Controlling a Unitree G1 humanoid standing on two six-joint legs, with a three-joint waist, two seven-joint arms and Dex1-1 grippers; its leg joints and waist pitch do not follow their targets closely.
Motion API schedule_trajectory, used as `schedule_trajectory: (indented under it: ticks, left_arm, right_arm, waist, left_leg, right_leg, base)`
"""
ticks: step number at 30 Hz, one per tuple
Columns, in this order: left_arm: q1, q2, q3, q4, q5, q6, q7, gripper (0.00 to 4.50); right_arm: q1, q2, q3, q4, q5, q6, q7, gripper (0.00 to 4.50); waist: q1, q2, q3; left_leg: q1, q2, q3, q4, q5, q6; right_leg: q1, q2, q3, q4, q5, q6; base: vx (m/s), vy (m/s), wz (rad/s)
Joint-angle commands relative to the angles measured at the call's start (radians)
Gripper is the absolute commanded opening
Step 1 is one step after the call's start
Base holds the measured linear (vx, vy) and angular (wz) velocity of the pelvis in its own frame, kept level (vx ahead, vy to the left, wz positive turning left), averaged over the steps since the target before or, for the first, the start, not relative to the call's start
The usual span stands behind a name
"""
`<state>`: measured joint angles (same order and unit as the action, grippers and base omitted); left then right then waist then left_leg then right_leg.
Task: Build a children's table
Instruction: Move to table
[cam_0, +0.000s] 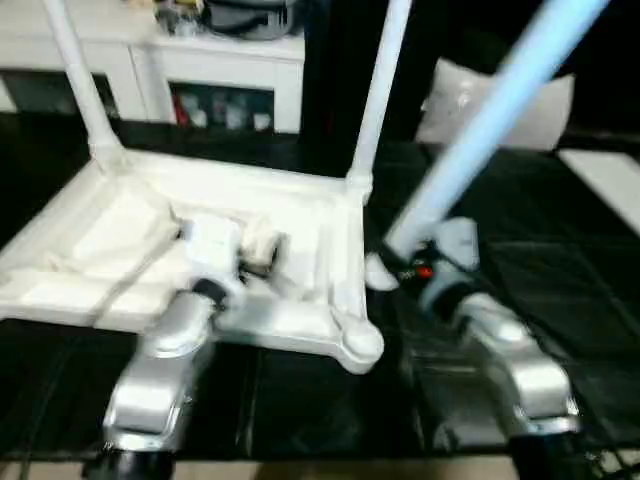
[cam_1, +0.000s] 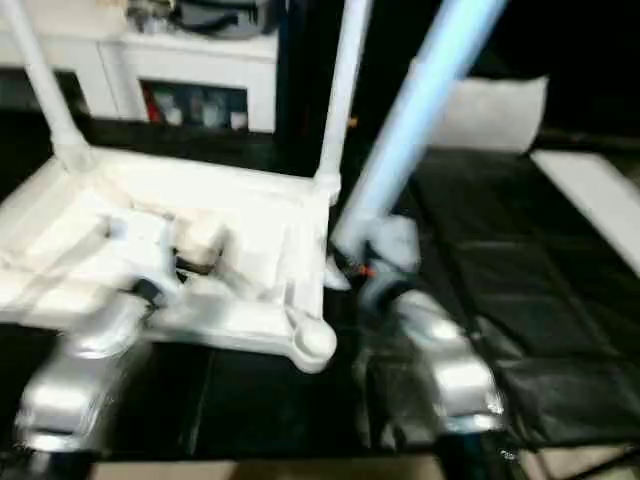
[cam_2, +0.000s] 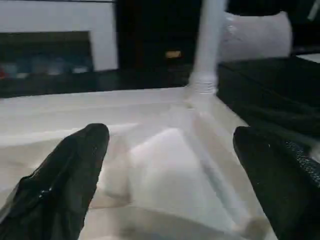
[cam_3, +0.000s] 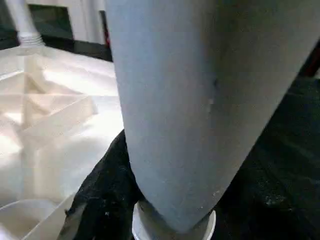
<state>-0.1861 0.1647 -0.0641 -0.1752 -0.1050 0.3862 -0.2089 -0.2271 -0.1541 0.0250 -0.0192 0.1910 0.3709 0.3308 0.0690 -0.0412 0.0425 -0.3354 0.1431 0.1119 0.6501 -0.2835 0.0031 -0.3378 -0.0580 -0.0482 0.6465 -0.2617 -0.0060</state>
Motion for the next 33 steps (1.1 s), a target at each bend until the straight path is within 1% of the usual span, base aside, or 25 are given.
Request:
schedule_trajectory:
  ticks: [1,2,3,4,5,6,7,8,9,10,12,13,14,15,16,17,18,20,21,23,26,28,29,30,33]
  left_arm:
    - [-0.02,0.021,0.019,0.014,-0.002,0.003,-0.016,4.5]
    - [-0.024,0.024,0.021,0.018,-0.005,0.002,-0.023,4.5]
    - [-0.031,0.035,0.02,0.023,-0.006,0.004,-0.041,4.5]
    - [-0.036,0.045,0.02,0.03,-0.019,0.023,-0.065,4.5]
    - [-0.04,0.057,0.017,0.034,-0.017,0.036,-0.076,4.5]
    - [-0.043,0.07,0.011,0.039,-0.017,0.039,-0.094,4.5]
    - [-0.048,0.09,0.003,0.044,-0.021,0.043,-0.129,4.5]
    - [-0.05,0.096,0.0,0.046,-0.024,0.044,-0.142,4.5]
    - [-0.05,0.096,0.0,0.046,-0.024,0.044,-0.142,4.5]
    - [-0.055,0.119,-0.012,0.046,-0.036,0.046,-0.187,4.5]
    - [-0.062,0.149,-0.031,0.045,-0.051,0.042,-0.244,4.5]
    - [-0.066,0.164,-0.04,0.045,-0.057,0.039,-0.271,4.5]
    - [-0.07,0.189,-0.059,0.045,-0.059,0.038,-0.314,4.5]
    - [-0.076,0.217,-0.083,0.046,-0.049,0.029,-0.355,4.5]
    - [-0.082,0.237,-0.1,0.049,-0.042,0.021,-0.39,4.5]
    - [-0.086,0.25,-0.112,0.053,-0.039,0.015,-0.413,4.5]
    - [-0.094,0.262,-0.122,0.059,-0.035,0.009,-0.44,4.5]
    - [-0.094,0.262,-0.122,0.059,-0.035,0.009,-0.44,4.5]
    - [-0.109,0.286,-0.146,0.076,-0.027,-0.015,-0.501,4.5]
    - [-0.13,0.316,-0.18,0.096,-0.015,-0.03,-0.568,4.5]
    - [-0.159,0.352,-0.219,0.113,-0.017,-0.031,-0.642,4.5]
    - [-0.19,0.374,-0.246,0.14,-0.021,-0.053,-0.703,4.5]
    - [-0.192,0.376,-0.249,0.144,-0.02,-0.054,-0.71,4.5]
    - [-0.196,0.379,-0.253,0.15,-0.019,-0.057,-0.721,4.5]
    - [-0.227,0.381,-0.279,0.194,-0.011,-0.071,-0.778,4.5]
  right_arm:
    - [-0.014,0.002,-0.005,-0.013,0.008,-0.001,0.0,1.85]
    - [-0.014,-0.002,-0.012,-0.013,0.014,-0.004,0.003,1.85]
    - [-0.016,-0.009,-0.025,-0.012,0.02,-0.005,0.0,1.85]
    - [-0.019,-0.021,-0.032,-0.005,0.019,-0.013,0.002,1.85]
    - [-0.021,-0.032,-0.034,0.002,0.017,-0.017,0.009,1.85]
    - [-0.024,-0.045,-0.036,0.007,0.017,-0.015,0.019,1.85]
    - [-0.03,-0.049,-0.058,0.009,0.048,0.011,0.034,1.85]
    - [-0.032,-0.053,-0.061,0.008,0.056,0.017,0.041,1.85]
    - [-0.032,-0.053,-0.061,0.008,0.056,0.017,0.041,1.85]
    - [-0.037,-0.064,-0.066,0.009,0.066,0.023,0.062,1.85]
    - [-0.046,-0.068,-0.078,0.015,0.069,0.011,0.067,1.85]
    - [-0.051,-0.067,-0.085,0.019,0.066,0.001,0.064,1.85]
    - [-0.062,-0.069,-0.09,0.031,0.072,0.014,0.069,1.85]
    - [-0.072,-0.082,-0.084,0.042,0.067,0.026,0.08,1.85]
    - [-0.08,-0.09,-0.082,0.049,0.07,0.033,0.09,1.85]
    - [-0.084,-0.093,-0.083,0.053,0.076,0.034,0.097,1.85]
    - [-0.09,-0.097,-0.086,0.059,0.084,0.032,0.103,1.85]
    - [-0.09,-0.097,-0.086,0.059,0.084,0.032,0.103,1.85]
    - [-0.097,-0.115,-0.081,0.068,0.091,0.024,0.137,1.85]
    - [-0.102,-0.139,-0.067,0.08,0.086,0.014,0.175,1.85]
    - [-0.102,-0.158,-0.057,0.078,0.083,0.018,0.206,1.85]
    - [-0.101,-0.165,-0.063,0.075,0.099,0.053,0.218,1.85]
    - [-0.101,-0.165,-0.063,0.075,0.098,0.052,0.216,1.85]
    - [-0.101,-0.165,-0.062,0.076,0.095,0.05,0.213,1.85]
    - [-0.092,-0.161,-0.067,0.062,0.105,0.061,0.204,1.85]
  waist:
    - [0.012,0.014,-0.044]
    - [0.003,0.021,-0.051]
    - [-0.006,0.018,-0.068]
    - [0.0,0.016,-0.077]
    - [0.001,0.013,-0.078]
    - [0.003,0.01,-0.077]
    - [0.004,0.011,-0.068]
    - [0.006,0.013,-0.063]
    - [0.005,0.013,-0.055]
    - [0.003,0.008,-0.048]
    - [0.003,0.007,-0.043]
    - [0.002,0.008,-0.04]
    - [0.001,0.008,-0.039]
    - [-0.001,0.007,-0.038]
    - [-0.002,0.005,-0.038]
    - [-0.002,0.011,-0.039]
    - [-0.003,0.006,-0.039]
    - [-0.004,0.008,-0.04]
    - [-0.003,0.003,-0.041]
    - [-0.003,0.006,-0.043]
    - [-0.003,0.009,-0.047]
    - [-0.003,0.009,-0.053]
    - [-0.003,0.008,-0.055]
    - [-0.001,0.015,-0.055]
    - [-0.002,0.013,-0.053]
  left_leg:
    - [-0.041,0.06,-0.007,-0.097,0.18,0.015]
    - [-0.034,0.061,-0.006,-0.093,0.219,0.017]
    - [-0.005,0.068,-0.013,-0.077,0.32,0.023]
    - [-0.001,0.066,-0.017,-0.063,0.484,0.021]
    - [0.001,0.061,-0.015,-0.057,0.527,0.017]
    - [-0.009,0.054,-0.011,-0.06,0.534,0.003]
    - [-0.015,0.054,-0.004,-0.07,0.424,-0.013]
    - [-0.017,0.057,-0.002,-0.077,0.345,-0.023]
    - [-0.018,0.064,-0.001,-0.09,0.182,-0.041]
    - [-0.014,0.072,0.0,-0.104,0.03,-0.063]
    - [-0.011,0.072,0.002,-0.109,-0.027,-0.067]
    - [-0.008,0.071,0.003,-0.113,-0.066,-0.073]
    - [-0.007,0.071,0.005,-0.115,-0.082,-0.077]
    - [-0.008,0.07,0.008,-0.119,-0.117,-0.082]
    - [-0.007,0.07,0.009,-0.119,-0.117,-0.08]
    - [-0.007,0.07,0.01,-0.12,-0.113,-0.081]
    - [-0.01,0.071,0.012,-0.12,-0.108,-0.077]
    - [-0.012,0.071,0.015,-0.121,-0.097,-0.077]
    - [-0.014,0.072,0.018,-0.121,-0.081,-0.072]
    - [-0.013,0.073,0.021,-0.12,-0.08,-0.07]
    - [-0.014,0.074,0.022,-0.118,-0.038,-0.069]
    - [-0.016,0.071,0.025,-0.112,0.028,-0.055]
    - [-0.018,0.072,0.025,-0.111,0.042,-0.051]
    - [-0.019,0.072,0.025,-0.11,0.05,-0.049]
    - [-0.018,0.071,0.028,-0.11,0.039,-0.046]
  right_leg:
    - [0.057,-0.081,0.045,-0.089,-0.081,-0.225]
    - [0.048,-0.059,0.035,-0.067,0.022,-0.207]
    - [0.027,-0.053,0.037,-0.037,0.232,-0.202]
    - [0.021,-0.054,0.04,-0.023,0.427,-0.206]
    - [0.017,-0.053,0.042,-0.019,0.48,-0.206]
    - [0.023,-0.052,0.042,-0.021,0.501,-0.204]
    - [0.021,-0.058,0.046,-0.032,0.428,-0.208]
    - [0.023,-0.064,0.047,-0.039,0.369,-0.212]
    - [0.027,-0.074,0.051,-0.052,0.245,-0.218]
    - [0.025,-0.08,0.053,-0.065,0.112,-0.219]
    - [0.023,-0.083,0.056,-0.071,0.028,-0.212]
    - [0.018,-0.085,0.057,-0.078,-0.05,-0.203]
    - [0.014,-0.085,0.058,-0.081,-0.081,-0.2]
    - [0.011,-0.085,0.059,-0.09,-0.168,-0.176]
    - [0.01,-0.084,0.06,-0.092,-0.176,-0.17]
    - [0.009,-0.084,0.061,-0.091,-0.174,-0.168]
    - [0.008,-0.084,0.061,-0.094,-0.176,-0.163]
    - [0.006,-0.083,0.06,-0.093,-0.171,-0.164]
    - [0.005,-0.081,0.058,-0.094,-0.155,-0.166]
    - [0.003,-0.08,0.058,-0.092,-0.155,-0.165]
    - [0.004,-0.077,0.057,-0.08,-0.072,-0.176]
    - [0.007,-0.076,0.057,-0.07,0.053,-0.207]
    - [0.009,-0.076,0.057,-0.066,0.082,-0.214]
    - [0.009,-0.078,0.056,-0.065,0.101,-0.221]
    - [0.009,-0.077,0.056,-0.066,0.099,-0.232]
  base:
    - [0.0,0.0,0.0]
    - [0.071,0.004,-0.06]
    - [0.071,0.004,-0.06]
    - [0.063,0.018,0.04]
    - [0.0,0.0,0.0]
    - [0.0,0.0,0.0]
    - [0.0,0.0,0.0]
    - [0.0,0.0,0.0]
    - [0.0,0.0,0.0]
    - [0.0,0.0,0.0]
    - [0.0,0.0,0.0]
    - [-0.064,-0.023,-0.01]
    - [-0.073,-0.028,0.0]
    - [-0.073,-0.028,0.0]
    - [-0.06,-0.027,0.01]
    - [0.0,0.0,0.0]
    - [-0.054,-0.037,0.03]
    - [0.0,0.0,0.0]
    - [0.0,0.0,0.0]
    - [0.0,0.0,0.0]
    - [0.0,0.0,0.0]
    - [0.0,0.0,0.0]
    - [0.0,0.0,0.0]
    - [0.0,0.0,0.0]
    - [0.0,0.0,0.0]
